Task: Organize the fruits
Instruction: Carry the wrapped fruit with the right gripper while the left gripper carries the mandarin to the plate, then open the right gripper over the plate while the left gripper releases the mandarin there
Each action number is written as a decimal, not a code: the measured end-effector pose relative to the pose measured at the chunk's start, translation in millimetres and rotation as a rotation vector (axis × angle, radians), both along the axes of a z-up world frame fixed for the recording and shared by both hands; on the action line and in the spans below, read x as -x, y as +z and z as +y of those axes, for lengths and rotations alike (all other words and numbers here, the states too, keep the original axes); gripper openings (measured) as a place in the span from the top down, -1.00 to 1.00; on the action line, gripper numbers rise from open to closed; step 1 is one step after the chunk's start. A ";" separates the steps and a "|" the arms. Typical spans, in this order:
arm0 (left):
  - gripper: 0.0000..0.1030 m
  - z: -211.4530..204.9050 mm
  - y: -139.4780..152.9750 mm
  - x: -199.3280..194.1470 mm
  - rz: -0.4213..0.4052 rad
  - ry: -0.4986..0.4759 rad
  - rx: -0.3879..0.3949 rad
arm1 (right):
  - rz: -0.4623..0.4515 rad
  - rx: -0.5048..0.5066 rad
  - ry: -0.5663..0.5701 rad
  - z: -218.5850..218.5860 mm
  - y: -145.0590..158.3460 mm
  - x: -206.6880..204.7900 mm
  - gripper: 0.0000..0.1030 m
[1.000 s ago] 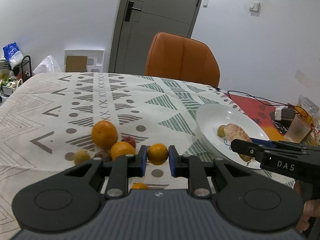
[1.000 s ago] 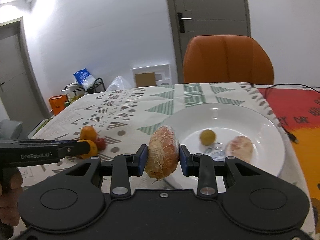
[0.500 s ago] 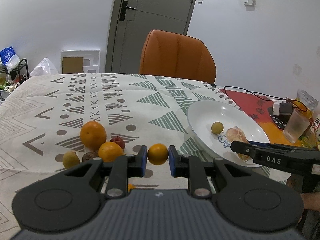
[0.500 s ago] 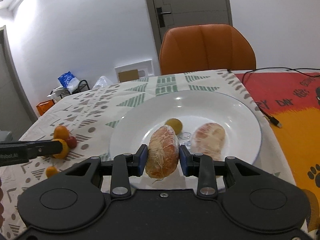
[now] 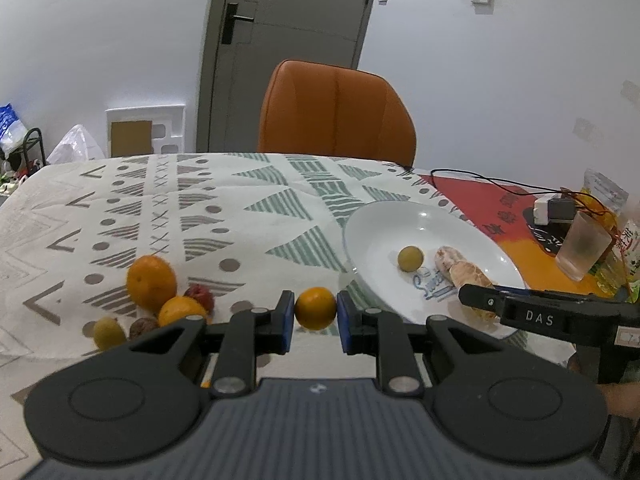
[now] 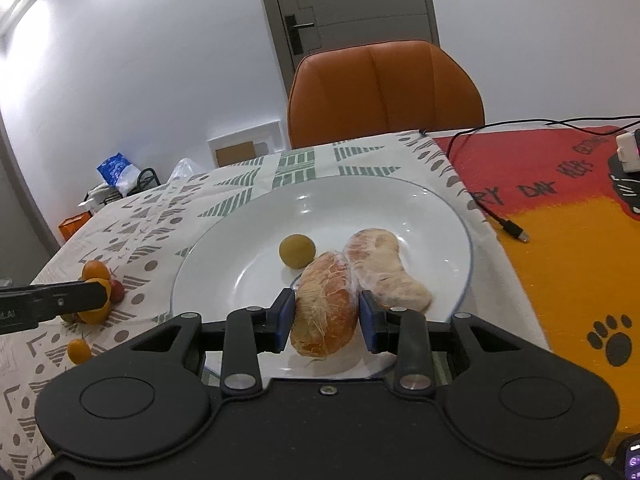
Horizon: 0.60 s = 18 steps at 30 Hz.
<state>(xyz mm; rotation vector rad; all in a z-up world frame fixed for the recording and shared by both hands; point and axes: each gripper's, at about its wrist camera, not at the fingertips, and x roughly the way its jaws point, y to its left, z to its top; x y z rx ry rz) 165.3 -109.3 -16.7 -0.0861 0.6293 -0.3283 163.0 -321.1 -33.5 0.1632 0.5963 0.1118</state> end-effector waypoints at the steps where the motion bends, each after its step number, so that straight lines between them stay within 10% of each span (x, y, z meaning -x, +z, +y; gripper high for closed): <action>1: 0.59 -2.6 1.2 -0.3 -0.004 -0.005 -0.001 | -0.003 -0.002 0.000 -1.6 0.8 1.2 0.35; 18: 0.59 -45.4 6.7 -8.9 -0.036 -0.096 -0.004 | -0.047 -0.014 -0.007 -13.0 17.2 23.4 0.34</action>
